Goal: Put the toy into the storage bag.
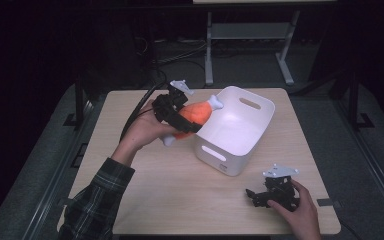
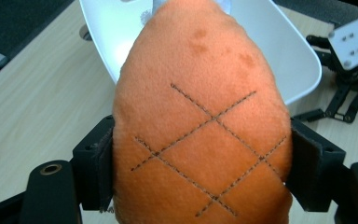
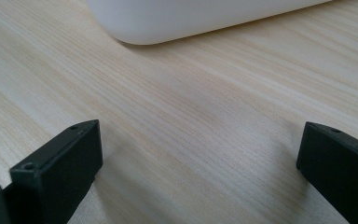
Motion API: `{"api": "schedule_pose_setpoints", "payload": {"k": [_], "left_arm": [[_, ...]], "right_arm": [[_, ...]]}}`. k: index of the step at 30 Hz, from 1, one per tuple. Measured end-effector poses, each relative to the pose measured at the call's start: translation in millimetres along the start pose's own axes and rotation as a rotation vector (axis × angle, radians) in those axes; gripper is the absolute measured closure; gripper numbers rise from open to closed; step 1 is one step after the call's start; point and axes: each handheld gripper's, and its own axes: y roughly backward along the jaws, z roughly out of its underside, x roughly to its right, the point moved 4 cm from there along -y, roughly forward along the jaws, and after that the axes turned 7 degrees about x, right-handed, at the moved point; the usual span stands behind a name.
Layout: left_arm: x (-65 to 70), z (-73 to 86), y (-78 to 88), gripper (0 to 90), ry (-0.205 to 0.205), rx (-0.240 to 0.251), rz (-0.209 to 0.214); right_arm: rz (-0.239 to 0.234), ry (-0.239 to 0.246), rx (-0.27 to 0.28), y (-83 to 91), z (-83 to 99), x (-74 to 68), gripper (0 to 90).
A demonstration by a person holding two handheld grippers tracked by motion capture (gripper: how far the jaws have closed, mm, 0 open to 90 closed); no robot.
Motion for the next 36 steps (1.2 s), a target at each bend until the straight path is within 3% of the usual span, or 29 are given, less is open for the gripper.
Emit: {"api": "schedule_pose_setpoints", "payload": {"k": [16,30,36], "left_arm": [[-6.1,-37.0,-37.3,22.9,0.006,0.009,-0.007],[-11.4,-49.9,-75.7,22.8,0.042,0.012,-0.01],[-10.0,-52.7,-93.1,22.5,0.037,-0.006,-0.03]], "right_arm": [[-0.001,-0.004,-0.002,0.1,0.1,-0.3,0.0],[-0.003,0.0,-0.001,0.1,0.0,-0.3,0.0],[-0.004,0.0,-0.002,0.1,0.0,-0.4,0.0]]}}
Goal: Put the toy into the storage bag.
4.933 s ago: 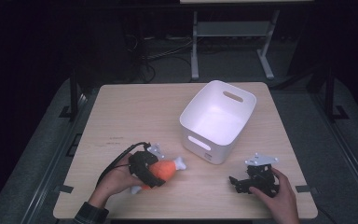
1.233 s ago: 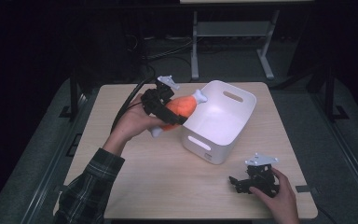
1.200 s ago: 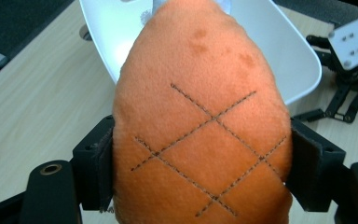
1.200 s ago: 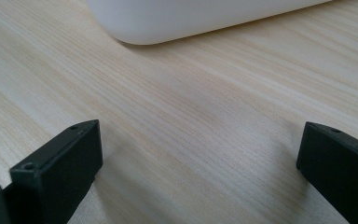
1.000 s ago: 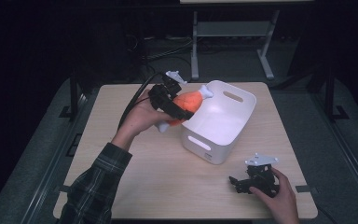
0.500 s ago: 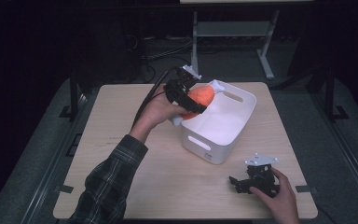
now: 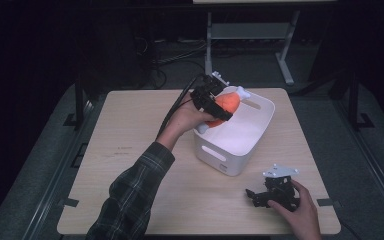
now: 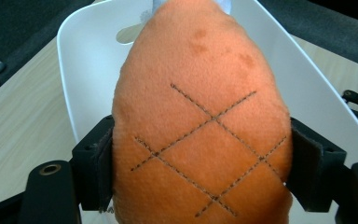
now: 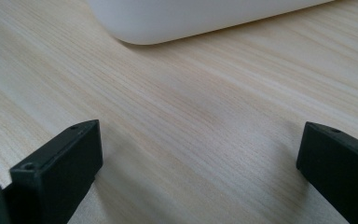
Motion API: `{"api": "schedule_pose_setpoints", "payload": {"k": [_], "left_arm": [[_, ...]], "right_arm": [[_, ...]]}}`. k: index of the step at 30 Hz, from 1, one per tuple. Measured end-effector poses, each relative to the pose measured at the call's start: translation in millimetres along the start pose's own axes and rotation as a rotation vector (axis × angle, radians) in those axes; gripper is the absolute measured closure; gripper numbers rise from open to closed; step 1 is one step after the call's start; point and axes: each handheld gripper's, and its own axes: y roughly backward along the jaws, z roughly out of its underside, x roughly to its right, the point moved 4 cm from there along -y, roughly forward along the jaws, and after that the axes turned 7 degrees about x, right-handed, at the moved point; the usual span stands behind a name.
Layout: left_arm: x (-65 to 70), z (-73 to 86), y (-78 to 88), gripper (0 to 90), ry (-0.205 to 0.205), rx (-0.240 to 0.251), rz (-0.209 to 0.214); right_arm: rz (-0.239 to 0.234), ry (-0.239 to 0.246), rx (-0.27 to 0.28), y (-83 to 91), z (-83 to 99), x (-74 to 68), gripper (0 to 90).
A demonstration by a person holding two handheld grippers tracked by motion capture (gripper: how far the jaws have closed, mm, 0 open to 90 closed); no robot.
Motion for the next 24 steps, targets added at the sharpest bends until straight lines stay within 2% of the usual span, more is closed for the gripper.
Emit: {"api": "schedule_pose_setpoints", "payload": {"k": [8,16,24], "left_arm": [[-3.7,5.0,-20.4,22.0,0.031,-0.027,-0.015],[-4.7,11.6,-36.3,20.9,0.03,-0.068,-0.029],[-7.1,14.5,-42.5,19.6,0.021,-0.091,-0.045]], "right_arm": [[-0.001,0.002,0.001,-0.1,0.0,-0.1,0.0],[0.0,0.002,0.001,-0.1,0.0,0.0,0.0],[0.0,0.003,0.001,-0.1,0.0,0.0,0.0]]}}
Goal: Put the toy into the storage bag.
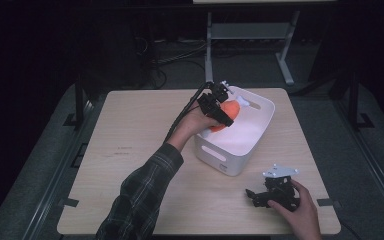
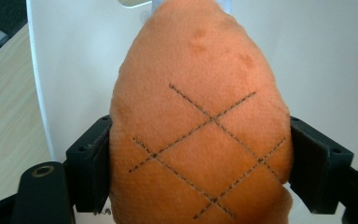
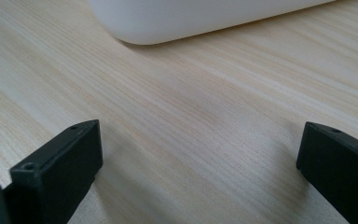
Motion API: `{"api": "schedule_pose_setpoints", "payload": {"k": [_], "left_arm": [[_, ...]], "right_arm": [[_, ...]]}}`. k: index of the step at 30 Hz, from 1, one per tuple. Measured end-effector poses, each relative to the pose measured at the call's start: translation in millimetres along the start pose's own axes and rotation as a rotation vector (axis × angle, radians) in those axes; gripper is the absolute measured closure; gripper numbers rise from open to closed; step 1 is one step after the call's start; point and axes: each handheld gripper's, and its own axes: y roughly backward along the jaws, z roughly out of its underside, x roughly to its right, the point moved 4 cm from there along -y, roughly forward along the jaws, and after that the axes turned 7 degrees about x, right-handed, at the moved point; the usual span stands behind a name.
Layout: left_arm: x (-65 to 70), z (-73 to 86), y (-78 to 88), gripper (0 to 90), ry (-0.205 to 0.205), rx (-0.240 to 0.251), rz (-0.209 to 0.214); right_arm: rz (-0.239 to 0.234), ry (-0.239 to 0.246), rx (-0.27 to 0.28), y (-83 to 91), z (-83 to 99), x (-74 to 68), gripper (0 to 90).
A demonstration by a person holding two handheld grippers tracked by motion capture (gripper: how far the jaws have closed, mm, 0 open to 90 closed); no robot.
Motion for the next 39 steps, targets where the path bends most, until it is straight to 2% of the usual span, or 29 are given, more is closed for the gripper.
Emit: {"api": "schedule_pose_setpoints", "payload": {"k": [6,15,21,27,32,39], "left_arm": [[0.1,2.0,-2.2,17.9,0.013,0.0,0.001],[-0.4,2.5,-2.9,14.5,0.001,-0.013,-0.009],[-0.7,1.1,2.3,14.4,0.004,0.005,-0.012],[-0.3,1.3,12.8,14.5,0.004,0.026,-0.005],[0.0,2.4,27.8,14.5,-0.01,0.049,0.008],[-3.6,10.0,45.2,13.8,-0.004,0.075,0.008]], "right_arm": [[0.0,0.0,0.0,0.0,0.0,0.0,0.0],[0.0,0.0,0.0,0.0,0.0,0.0,0.0],[0.0,0.0,0.0,0.0,0.0,0.0,0.0],[0.0,-0.002,-0.001,0.1,0.0,-0.1,0.0],[-0.001,-0.002,0.0,0.1,0.0,-0.2,0.0],[0.0,-0.002,-0.001,0.1,0.0,-0.1,0.0]]}}
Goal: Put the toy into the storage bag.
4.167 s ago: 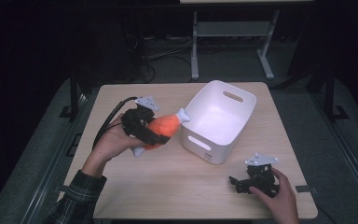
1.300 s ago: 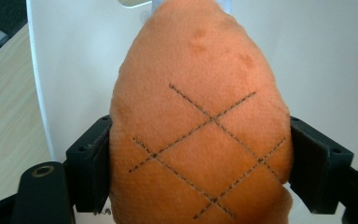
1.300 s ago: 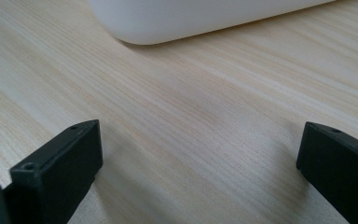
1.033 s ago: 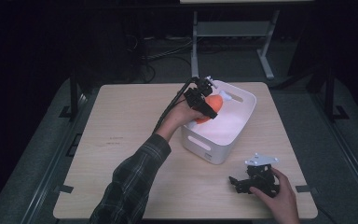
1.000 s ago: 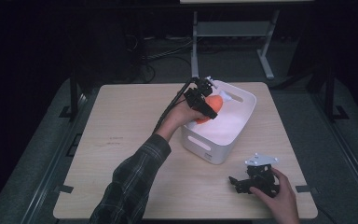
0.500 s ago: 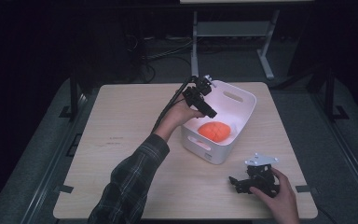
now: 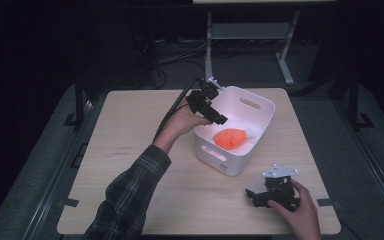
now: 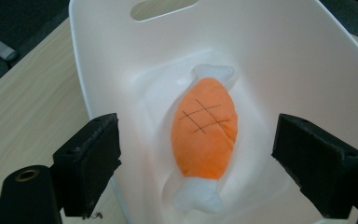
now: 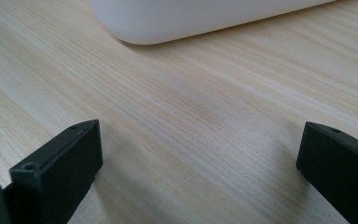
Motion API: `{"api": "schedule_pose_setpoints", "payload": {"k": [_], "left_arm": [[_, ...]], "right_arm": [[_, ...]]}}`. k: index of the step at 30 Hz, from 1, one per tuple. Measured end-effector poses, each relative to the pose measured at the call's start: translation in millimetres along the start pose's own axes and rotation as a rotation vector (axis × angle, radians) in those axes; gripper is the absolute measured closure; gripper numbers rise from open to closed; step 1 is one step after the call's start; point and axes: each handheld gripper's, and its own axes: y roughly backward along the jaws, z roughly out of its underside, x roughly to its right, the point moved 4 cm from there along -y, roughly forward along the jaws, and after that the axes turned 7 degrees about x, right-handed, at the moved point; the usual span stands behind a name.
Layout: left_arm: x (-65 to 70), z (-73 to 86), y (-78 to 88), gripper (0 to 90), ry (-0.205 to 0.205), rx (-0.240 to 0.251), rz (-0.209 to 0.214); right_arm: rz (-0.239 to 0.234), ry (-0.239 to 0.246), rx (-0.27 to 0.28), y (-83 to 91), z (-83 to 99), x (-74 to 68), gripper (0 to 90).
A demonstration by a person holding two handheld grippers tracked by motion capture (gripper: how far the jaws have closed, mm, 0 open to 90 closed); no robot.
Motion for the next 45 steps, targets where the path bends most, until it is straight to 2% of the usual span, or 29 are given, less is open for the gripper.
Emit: {"api": "schedule_pose_setpoints", "payload": {"k": [13,19,28,37,45], "left_arm": [[-6.5,19.3,19.2,12.8,0.024,0.025,-0.003],[-7.7,30.8,28.7,12.8,0.008,0.035,-0.014],[-10.7,50.4,50.4,12.8,0.016,0.058,-0.015],[-12.1,76.3,74.9,12.8,0.021,0.083,-0.023],[-12.7,107.8,90.5,12.8,0.041,0.096,-0.034]], "right_arm": [[0.0,0.003,0.001,-0.1,0.0,0.2,0.0],[-0.001,0.001,0.001,-0.1,-0.1,0.1,0.0],[-0.001,0.002,0.002,-0.2,0.0,0.2,0.0],[-0.001,0.002,0.002,-0.2,0.0,0.2,0.0],[0.0,0.002,0.002,-0.3,0.0,0.2,0.0]]}}
